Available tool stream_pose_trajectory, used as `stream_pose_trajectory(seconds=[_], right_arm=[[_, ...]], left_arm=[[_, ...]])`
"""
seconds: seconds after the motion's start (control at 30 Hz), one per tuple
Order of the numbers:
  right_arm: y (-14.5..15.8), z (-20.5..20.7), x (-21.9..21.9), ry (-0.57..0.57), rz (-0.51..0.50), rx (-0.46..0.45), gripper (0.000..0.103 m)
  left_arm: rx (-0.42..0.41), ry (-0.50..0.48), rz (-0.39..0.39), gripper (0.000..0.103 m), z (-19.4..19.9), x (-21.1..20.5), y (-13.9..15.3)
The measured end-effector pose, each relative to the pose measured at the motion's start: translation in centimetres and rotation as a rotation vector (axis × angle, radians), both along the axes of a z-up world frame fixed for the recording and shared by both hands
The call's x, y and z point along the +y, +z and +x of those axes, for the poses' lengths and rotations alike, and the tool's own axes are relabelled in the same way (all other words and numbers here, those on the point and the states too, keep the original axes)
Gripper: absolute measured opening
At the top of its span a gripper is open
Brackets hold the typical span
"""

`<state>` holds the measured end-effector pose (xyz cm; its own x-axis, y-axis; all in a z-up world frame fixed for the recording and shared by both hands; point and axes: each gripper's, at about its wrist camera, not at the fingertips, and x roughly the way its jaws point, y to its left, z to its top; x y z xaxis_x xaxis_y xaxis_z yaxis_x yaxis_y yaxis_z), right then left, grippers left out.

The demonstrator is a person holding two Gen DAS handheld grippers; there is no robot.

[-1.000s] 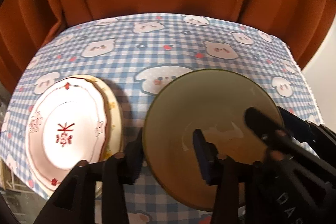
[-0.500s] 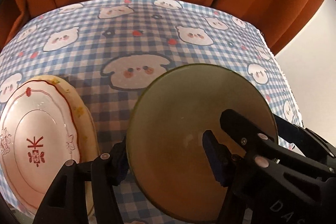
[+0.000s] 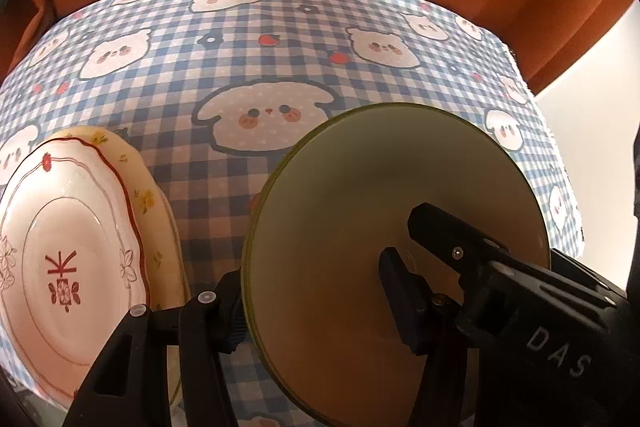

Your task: Organize plates and bowls

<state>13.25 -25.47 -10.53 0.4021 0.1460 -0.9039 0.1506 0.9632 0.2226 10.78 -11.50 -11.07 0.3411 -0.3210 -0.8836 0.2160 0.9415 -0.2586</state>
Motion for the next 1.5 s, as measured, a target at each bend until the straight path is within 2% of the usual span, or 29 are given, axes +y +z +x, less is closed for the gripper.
stream_pose_trajectory(seconds=[0.13,0.23,0.5,0.87,1.17,1.5], right_arm=[[-0.8,0.5,-1.0,0.035,0.065,0.015,0.067],[-1.5,0.7,-1.6,0.052,0.142,0.040,0.058],[-1.8,1.5,-1.7,0.137,0.224,0.064,0.036],[-1.4,1.5,-1.0,0.198,0.165,0.078,0.037],[-0.9,0.6,-1.3,0.214,0.144,0.082,0.037],[2.0,-0.9,-2.0,0.204,0.136,0.044,0.037]], left_arm=[[-0.010,0.019,0.056,0.058,-0.1,-0.6,0.0],[-0.015,0.047,0.075,0.058,-0.1,-0.7,0.0],[-0.028,0.105,0.125,0.057,-0.6,-0.9,0.2],[-0.008,0.147,0.162,0.051,-1.4,-1.4,0.8],[0.004,0.181,0.142,0.050,-2.2,-1.4,1.1],[-0.024,0.184,0.128,0.051,-3.6,-1.6,3.7]])
